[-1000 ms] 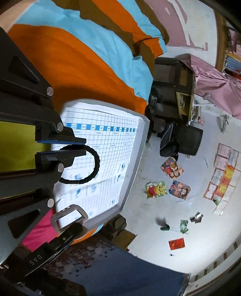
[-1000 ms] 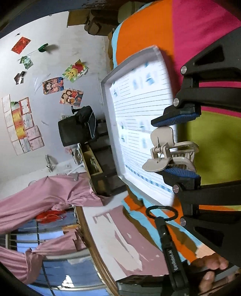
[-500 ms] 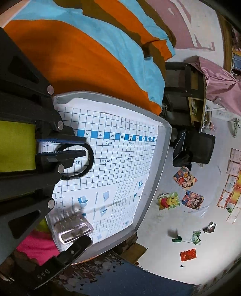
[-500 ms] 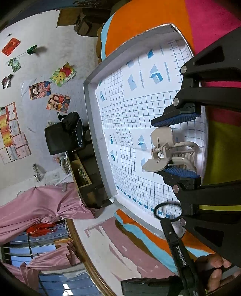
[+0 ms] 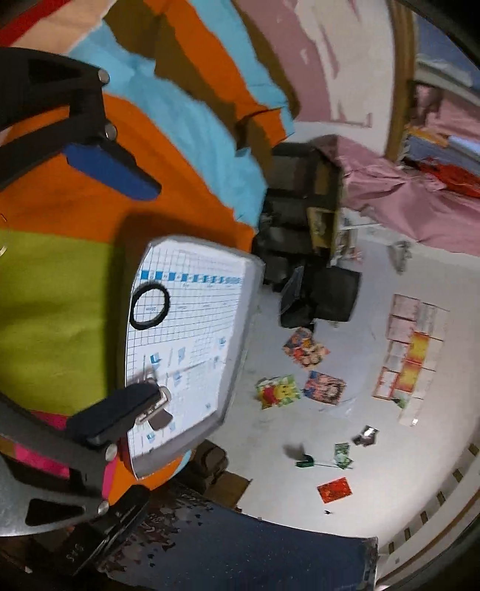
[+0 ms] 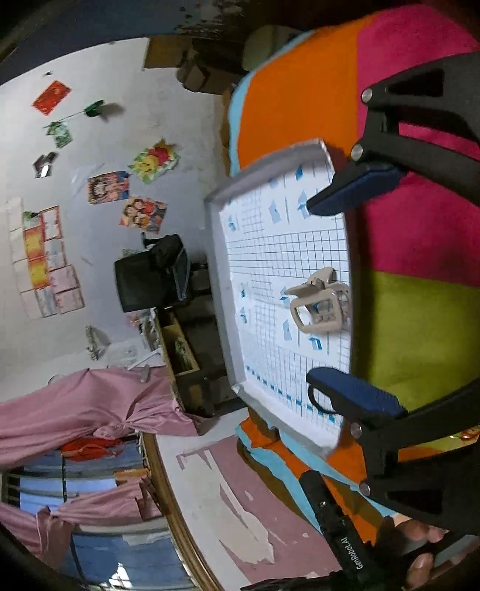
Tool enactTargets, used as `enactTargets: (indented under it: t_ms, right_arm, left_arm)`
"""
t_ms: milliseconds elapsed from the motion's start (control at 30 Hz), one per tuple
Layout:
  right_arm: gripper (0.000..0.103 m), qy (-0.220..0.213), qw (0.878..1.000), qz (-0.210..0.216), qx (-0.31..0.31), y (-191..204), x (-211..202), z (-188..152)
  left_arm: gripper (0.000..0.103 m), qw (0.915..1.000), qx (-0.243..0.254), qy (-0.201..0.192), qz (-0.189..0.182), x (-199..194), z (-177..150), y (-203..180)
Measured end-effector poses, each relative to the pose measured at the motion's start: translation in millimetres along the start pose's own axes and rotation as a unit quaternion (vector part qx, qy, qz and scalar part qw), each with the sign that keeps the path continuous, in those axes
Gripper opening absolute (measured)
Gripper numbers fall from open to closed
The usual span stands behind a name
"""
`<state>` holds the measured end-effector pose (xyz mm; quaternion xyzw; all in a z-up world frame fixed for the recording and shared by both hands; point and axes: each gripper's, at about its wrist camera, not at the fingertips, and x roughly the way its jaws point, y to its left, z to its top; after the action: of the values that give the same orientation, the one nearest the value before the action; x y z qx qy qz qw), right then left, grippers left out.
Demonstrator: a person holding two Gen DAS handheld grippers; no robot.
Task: Organize jewelry
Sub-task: 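Move both open tools back from the tray toward the remaining jewelry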
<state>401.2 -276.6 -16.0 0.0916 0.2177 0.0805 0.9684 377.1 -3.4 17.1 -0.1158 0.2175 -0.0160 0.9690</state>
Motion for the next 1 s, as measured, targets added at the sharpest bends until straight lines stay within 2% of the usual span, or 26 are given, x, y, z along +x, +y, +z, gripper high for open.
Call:
enactTargets:
  t_ms: [67, 200, 267, 700, 1000]
  right_arm:
    - [0.092, -0.017, 1.000, -0.004, -0.009, 5.0, -23.9, 0.5]
    - [0.094, -0.041, 0.999, -0.005, -0.023, 11.9, -64.4, 2.4]
    - [0.099, -0.052, 0.998, -0.005, -0.027, 16.6, -87.2, 1.6]
    - [0.100, -0.094, 0.995, -0.014, -0.042, 39.5, -224.6, -45.6]
    - [0.100, -0.109, 0.993, -0.020, -0.043, 51.0, -293.0, -77.3]
  left_arm:
    - [0.103, 0.9998, 0.012, -0.018, 0.003, -22.6, -2.1, -1.0]
    - [0.103, 0.9981, 0.038, -0.045, 0.014, -64.4, -13.1, -3.8]
    - [0.103, 0.9975, 0.048, -0.050, 0.016, -82.0, -19.8, -4.7]
    - [0.103, 0.9953, 0.063, -0.072, 0.011, -190.1, -65.6, 1.0]
    - [0.103, 0.9952, 0.071, -0.068, 0.009, -245.6, -99.9, 9.0]
